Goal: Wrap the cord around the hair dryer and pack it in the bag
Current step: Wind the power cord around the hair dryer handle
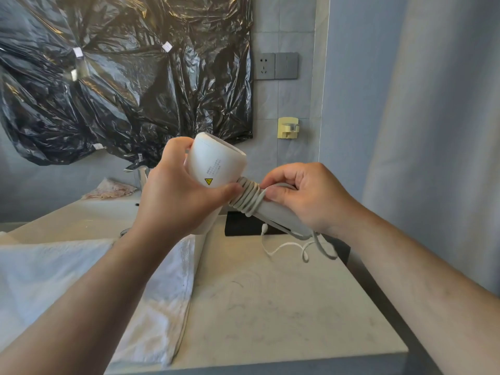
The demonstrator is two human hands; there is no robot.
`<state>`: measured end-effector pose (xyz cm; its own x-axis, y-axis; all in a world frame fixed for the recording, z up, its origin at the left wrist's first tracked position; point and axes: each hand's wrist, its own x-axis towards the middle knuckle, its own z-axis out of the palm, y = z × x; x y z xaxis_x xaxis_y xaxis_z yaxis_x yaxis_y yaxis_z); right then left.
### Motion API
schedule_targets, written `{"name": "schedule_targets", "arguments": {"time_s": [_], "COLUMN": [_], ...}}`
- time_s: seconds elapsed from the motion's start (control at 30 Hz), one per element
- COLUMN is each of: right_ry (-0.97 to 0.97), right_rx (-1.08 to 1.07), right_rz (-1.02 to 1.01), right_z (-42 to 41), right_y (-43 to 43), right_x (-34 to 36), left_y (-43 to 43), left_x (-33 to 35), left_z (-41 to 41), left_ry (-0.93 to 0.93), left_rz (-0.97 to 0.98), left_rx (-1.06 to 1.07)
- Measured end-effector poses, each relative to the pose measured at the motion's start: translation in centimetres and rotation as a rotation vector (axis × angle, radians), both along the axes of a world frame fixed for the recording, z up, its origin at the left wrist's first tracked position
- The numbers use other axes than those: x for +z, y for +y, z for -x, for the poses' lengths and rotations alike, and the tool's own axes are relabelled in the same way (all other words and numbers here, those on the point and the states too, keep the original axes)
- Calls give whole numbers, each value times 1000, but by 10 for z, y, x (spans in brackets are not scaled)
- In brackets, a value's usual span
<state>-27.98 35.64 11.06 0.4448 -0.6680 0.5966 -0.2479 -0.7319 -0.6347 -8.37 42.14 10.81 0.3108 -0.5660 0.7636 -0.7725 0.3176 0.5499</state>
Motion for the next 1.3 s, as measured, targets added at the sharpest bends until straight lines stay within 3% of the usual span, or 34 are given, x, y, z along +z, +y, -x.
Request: {"name": "schedule_targets", "arguments": {"time_s": [0.17,0.3,0.57,1.07,1.13,1.23,1.3], "right_ry": [-35,-81,-183,-214,-210,-204,-188], "right_rx": [-41,45,-4,-18,-18,-4,6], "right_rz": [42,-119,-142,-187,-190,-187,-172], "right_z": [-1,1,-1,-4,-4,-4,-4], "right_y": [-6,-11,-12,-11,-11,-9,-9], "right_x": [-3,-7,-16,-21,-23,-27,-28], "left_y": [-2,-3,7,-6,-8,-13,-17], "left_x": [0,-1,-19,-25,-25,-21,-22], "left_z": [2,2,23,26,21,6,-3], "left_ry": [45,20,-376,-328,-248,96,183], "left_rz": [6,-23,-43,-67,-88,-116,-176], "left_rx": [-40,-37,232,192,157,-76,-179]}}
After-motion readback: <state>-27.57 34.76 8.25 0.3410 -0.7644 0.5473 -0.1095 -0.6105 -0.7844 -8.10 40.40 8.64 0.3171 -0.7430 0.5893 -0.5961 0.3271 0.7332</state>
